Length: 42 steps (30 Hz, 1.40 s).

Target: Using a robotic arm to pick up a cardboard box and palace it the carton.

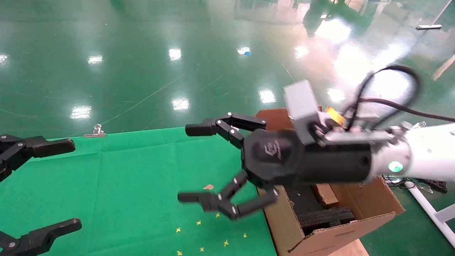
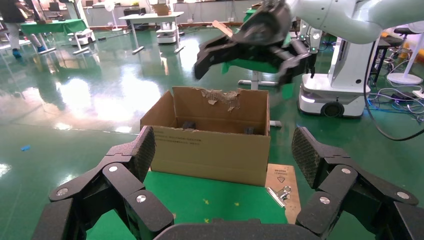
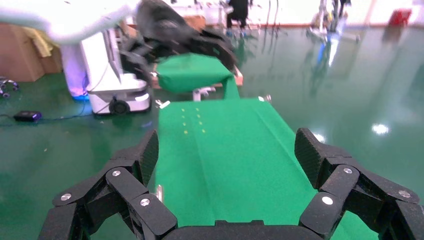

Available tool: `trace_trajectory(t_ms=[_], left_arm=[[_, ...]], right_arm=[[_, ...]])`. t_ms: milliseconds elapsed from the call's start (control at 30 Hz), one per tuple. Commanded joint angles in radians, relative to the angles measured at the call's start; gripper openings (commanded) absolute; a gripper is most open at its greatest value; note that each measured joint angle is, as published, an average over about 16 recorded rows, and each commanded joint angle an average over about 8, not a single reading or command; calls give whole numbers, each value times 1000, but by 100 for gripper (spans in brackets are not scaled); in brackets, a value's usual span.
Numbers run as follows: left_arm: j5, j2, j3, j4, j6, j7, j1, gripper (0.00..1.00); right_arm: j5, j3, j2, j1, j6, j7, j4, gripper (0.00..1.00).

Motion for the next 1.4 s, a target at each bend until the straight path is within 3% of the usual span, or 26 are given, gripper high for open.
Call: trace_trajectory(t_ms=[33, 233, 1400], left_arm=[[0, 0, 0, 0, 0, 0, 0, 100], [0, 0, 0, 0, 0, 0, 0, 100], [0, 0, 0, 0, 0, 0, 0, 100]], right_arm=[[20, 47, 11, -41, -10, -18, 40, 100], [40, 93, 21, -81, -20, -29, 76, 100], [21, 49, 12, -43, -11, -19, 42, 100]])
